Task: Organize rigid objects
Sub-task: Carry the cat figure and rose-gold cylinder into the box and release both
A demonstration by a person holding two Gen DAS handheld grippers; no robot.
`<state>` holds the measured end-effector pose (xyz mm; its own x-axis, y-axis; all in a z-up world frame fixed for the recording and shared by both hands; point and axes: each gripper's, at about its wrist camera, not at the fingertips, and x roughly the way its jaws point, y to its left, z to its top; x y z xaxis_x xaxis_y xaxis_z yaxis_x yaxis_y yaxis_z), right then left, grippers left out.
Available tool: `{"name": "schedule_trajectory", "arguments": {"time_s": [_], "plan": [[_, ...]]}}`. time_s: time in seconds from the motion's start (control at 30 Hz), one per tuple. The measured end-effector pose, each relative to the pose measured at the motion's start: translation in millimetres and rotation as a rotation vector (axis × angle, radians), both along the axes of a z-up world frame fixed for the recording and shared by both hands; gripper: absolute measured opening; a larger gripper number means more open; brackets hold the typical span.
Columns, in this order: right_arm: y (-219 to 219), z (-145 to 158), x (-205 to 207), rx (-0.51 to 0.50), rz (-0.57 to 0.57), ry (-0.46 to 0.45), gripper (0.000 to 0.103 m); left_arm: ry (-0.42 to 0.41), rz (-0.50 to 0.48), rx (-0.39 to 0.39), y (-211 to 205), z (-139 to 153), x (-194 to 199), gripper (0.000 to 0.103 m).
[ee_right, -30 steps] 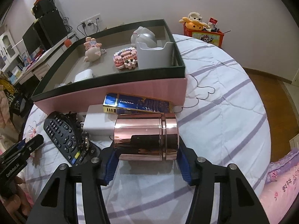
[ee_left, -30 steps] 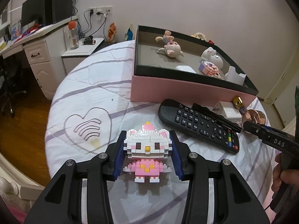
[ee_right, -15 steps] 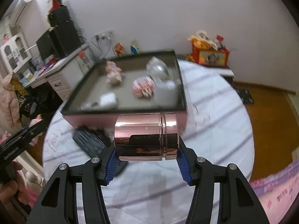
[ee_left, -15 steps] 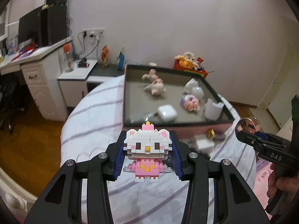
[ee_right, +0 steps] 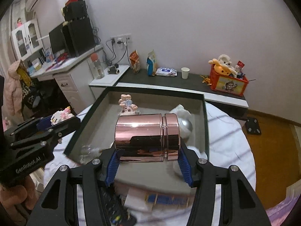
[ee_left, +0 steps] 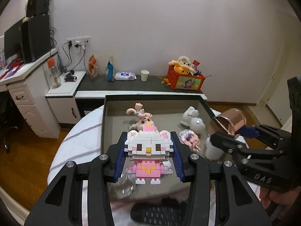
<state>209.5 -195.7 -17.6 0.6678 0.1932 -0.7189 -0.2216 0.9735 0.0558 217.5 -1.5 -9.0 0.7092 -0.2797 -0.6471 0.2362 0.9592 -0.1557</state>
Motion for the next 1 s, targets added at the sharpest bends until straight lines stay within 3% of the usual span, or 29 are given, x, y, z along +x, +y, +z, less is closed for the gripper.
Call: {"name": "schedule_trajectory", "arguments": {"time_s": [0.3, 0.57, 0.7, 0.8, 0.9, 1.0], "plan": [[11, -39, 73, -0.09, 0.066, 0.109, 0.057, 0.11, 0.02, 0.016, -12, -43, 66, 0.044], [22, -63, 101, -0.188, 0.124, 0.164, 0.057, 0.163, 0.025, 0.045, -15, -66, 85, 0.044], [28, -70, 106, -0.252, 0.142, 0.173, 0.057, 0.179, 0.028, 0.1, -20, -67, 89, 0.045], [31, -73, 106, -0.298, 0.152, 0.172, 0.057, 0.204, 0.037, 0.132, -22, -69, 90, 0.052], [29, -71, 102, -0.342, 0.133, 0.138, 0.065, 0.22, 0.07, 0.142, -17, -69, 91, 0.075], [23, -64, 98, -0.347, 0.107, 0.113, 0.081, 0.22, 0.059, 0.103, -12, -64, 84, 0.083]]}}
